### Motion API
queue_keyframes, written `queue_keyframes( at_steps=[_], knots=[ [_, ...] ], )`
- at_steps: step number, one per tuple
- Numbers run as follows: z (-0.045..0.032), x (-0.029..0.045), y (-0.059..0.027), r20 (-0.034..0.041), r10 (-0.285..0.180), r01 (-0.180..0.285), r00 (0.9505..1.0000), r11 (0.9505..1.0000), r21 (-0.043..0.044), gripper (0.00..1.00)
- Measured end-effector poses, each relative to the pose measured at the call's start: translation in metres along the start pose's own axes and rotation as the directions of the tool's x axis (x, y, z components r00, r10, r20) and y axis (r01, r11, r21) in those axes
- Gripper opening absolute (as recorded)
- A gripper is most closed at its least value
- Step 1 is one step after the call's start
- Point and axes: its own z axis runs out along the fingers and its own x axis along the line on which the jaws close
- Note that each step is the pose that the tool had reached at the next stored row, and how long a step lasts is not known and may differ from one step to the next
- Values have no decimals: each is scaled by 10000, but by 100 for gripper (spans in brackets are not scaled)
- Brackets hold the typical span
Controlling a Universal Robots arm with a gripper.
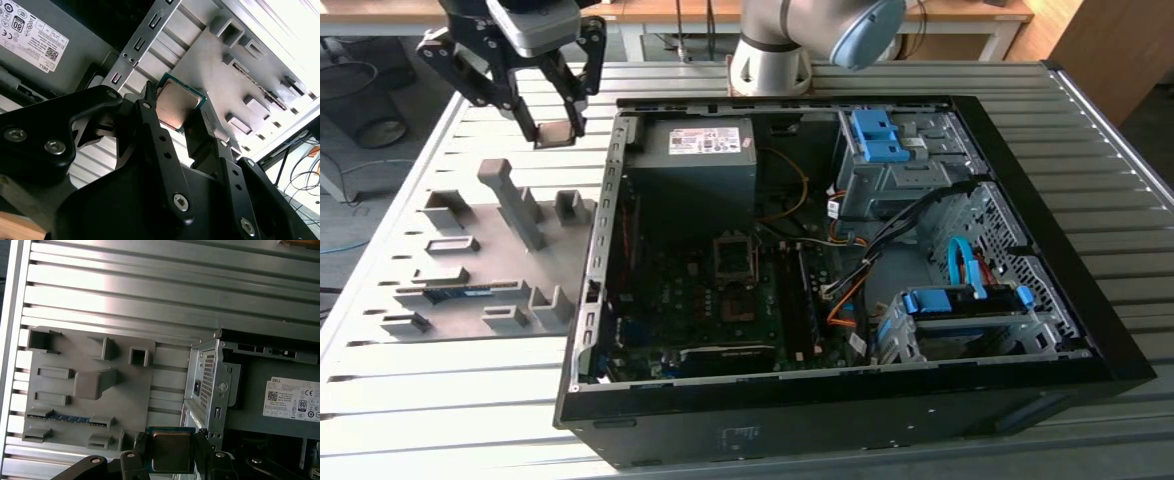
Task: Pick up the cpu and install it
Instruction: 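Pick up the cpu and move it towards the insertion slot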
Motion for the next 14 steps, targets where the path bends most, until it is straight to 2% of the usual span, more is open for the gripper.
queue_keyframes(
  at_steps=[14],
  knots=[
    [5, -221, -26, 0, 0, 0, 10000, 10000, 0, 47]
  ],
)
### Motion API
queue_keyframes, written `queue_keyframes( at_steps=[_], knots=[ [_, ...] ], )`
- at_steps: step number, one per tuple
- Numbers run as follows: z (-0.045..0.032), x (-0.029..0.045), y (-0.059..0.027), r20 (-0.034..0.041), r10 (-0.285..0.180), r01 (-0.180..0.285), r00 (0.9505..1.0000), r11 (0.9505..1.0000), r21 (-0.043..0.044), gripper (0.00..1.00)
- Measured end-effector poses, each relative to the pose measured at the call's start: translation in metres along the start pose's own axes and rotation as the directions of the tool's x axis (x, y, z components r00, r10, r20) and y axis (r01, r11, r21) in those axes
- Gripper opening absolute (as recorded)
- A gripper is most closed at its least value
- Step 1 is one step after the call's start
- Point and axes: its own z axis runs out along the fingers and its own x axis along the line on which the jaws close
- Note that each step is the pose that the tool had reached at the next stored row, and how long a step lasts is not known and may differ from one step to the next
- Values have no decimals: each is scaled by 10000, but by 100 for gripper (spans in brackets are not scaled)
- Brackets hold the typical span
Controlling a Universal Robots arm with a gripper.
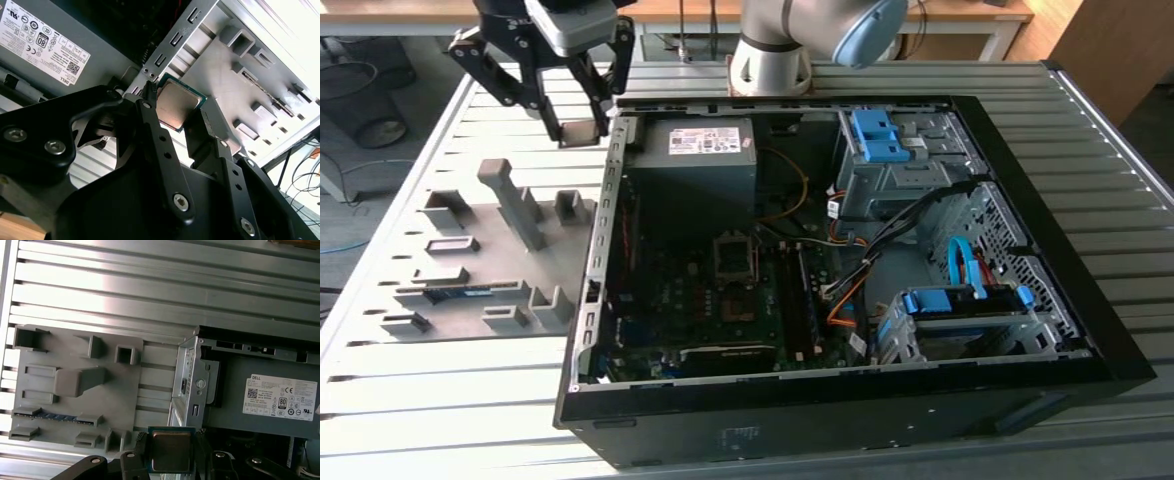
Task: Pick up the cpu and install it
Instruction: 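Pick up the cpu and move it towards the insertion slot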
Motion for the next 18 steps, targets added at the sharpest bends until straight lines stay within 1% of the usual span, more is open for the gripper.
queue_keyframes(
  at_steps=[18],
  knots=[
    [8, -295, -34, 1, 1, -1, 10000, 10000, 0, 47]
  ],
)
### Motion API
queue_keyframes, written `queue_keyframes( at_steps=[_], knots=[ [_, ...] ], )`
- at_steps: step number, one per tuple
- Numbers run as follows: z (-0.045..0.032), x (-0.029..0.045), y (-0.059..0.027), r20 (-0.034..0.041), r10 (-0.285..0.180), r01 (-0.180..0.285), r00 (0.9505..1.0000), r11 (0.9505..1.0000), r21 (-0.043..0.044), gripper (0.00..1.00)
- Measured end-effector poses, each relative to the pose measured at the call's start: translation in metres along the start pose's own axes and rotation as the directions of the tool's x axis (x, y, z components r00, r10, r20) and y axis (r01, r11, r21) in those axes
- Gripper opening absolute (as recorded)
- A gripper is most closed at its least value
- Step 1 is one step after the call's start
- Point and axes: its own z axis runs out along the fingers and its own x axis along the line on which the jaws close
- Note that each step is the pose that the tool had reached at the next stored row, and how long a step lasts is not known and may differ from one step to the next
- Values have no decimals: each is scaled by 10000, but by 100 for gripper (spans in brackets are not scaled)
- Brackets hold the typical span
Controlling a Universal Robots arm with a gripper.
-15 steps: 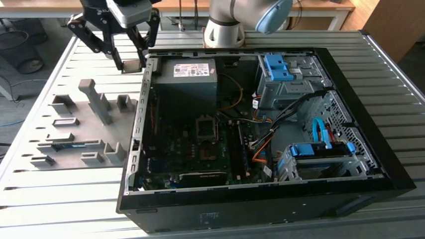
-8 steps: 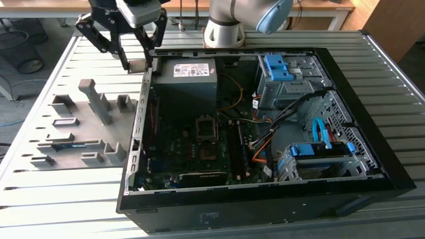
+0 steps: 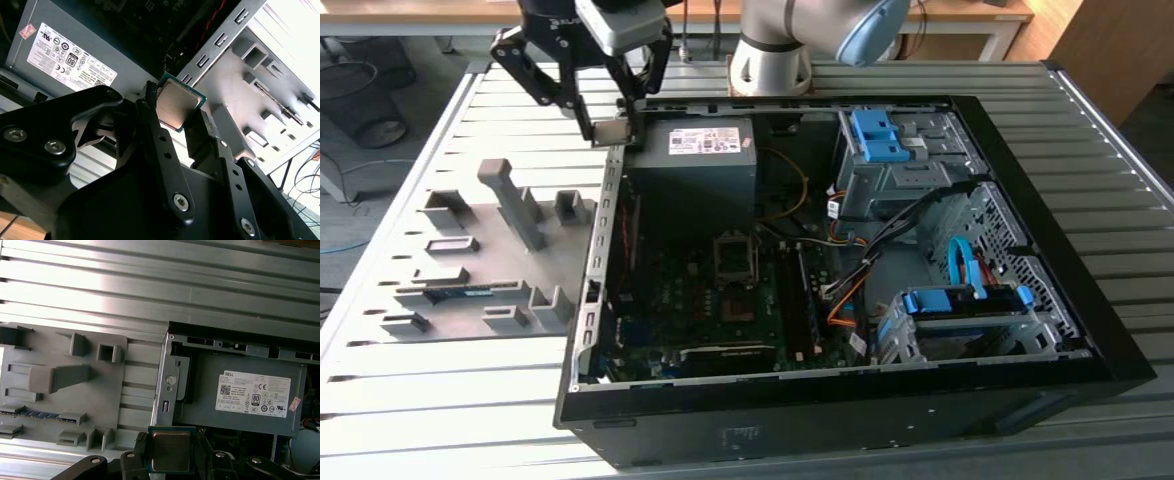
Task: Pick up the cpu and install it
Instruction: 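Pick up the cpu and move it towards the insertion slot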
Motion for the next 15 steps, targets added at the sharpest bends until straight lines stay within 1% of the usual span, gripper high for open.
queue_keyframes(
  at_steps=[15],
  knots=[
    [6, -237, -27, 0, 0, 0, 10000, 10000, 0, 47]
  ],
)
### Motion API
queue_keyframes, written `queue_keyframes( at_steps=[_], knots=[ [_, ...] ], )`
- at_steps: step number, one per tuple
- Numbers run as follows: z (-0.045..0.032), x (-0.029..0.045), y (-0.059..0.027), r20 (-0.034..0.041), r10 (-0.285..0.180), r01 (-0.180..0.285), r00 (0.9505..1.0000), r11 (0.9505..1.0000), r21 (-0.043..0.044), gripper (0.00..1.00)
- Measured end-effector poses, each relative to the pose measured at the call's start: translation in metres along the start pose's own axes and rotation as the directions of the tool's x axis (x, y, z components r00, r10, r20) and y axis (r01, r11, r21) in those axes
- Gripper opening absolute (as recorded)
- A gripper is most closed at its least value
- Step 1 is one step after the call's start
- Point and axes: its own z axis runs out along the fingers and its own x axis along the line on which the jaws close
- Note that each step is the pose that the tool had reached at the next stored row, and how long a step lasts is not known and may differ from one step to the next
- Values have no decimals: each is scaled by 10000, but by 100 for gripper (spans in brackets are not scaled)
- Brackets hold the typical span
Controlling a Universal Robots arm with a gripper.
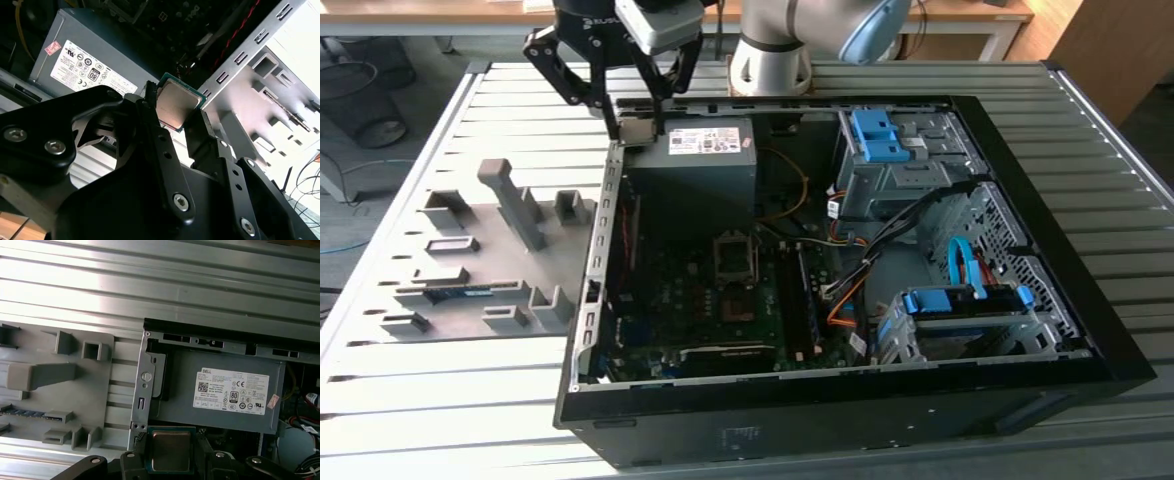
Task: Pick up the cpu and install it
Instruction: 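Pick up the cpu and move it towards the insertion slot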
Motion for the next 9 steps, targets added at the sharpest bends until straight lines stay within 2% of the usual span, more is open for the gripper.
queue_keyframes(
  at_steps=[9],
  knots=[
    [4, -151, -18, 0, 1, -1, 10000, 10000, 0, 47]
  ],
)
